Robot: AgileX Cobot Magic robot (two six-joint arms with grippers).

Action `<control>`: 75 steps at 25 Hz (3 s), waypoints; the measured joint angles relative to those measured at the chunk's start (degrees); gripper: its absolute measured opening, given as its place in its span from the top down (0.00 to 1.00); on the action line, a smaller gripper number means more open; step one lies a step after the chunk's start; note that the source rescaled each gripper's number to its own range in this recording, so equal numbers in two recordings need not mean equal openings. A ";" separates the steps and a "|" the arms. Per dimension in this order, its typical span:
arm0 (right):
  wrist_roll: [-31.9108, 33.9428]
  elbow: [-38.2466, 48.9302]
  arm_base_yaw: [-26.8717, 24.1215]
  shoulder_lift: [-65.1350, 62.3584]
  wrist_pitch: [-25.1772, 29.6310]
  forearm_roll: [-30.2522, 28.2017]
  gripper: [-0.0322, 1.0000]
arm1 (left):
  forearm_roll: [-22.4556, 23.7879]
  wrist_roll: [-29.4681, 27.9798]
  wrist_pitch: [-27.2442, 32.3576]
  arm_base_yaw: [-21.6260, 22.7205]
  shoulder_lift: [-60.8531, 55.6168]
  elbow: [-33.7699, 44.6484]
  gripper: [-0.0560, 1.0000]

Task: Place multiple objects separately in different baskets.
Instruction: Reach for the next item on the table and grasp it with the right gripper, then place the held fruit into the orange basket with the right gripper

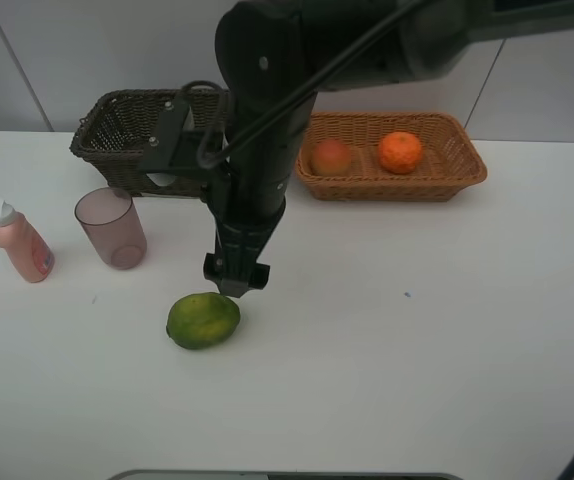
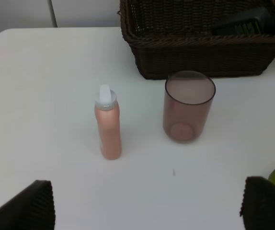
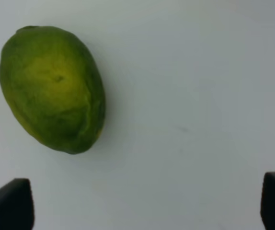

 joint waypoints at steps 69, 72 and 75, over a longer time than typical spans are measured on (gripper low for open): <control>0.00 0.00 3.32 11.63 -8.80 9.23 0.55 | -0.06 0.00 0.00 0.00 0.00 0.00 0.01; 0.00 0.00 3.32 11.63 -8.80 9.23 0.55 | -0.06 0.00 0.00 0.00 0.00 0.00 0.01; 0.00 0.00 3.32 11.63 -8.80 9.28 0.55 | -0.06 0.00 0.00 0.00 0.00 0.00 0.01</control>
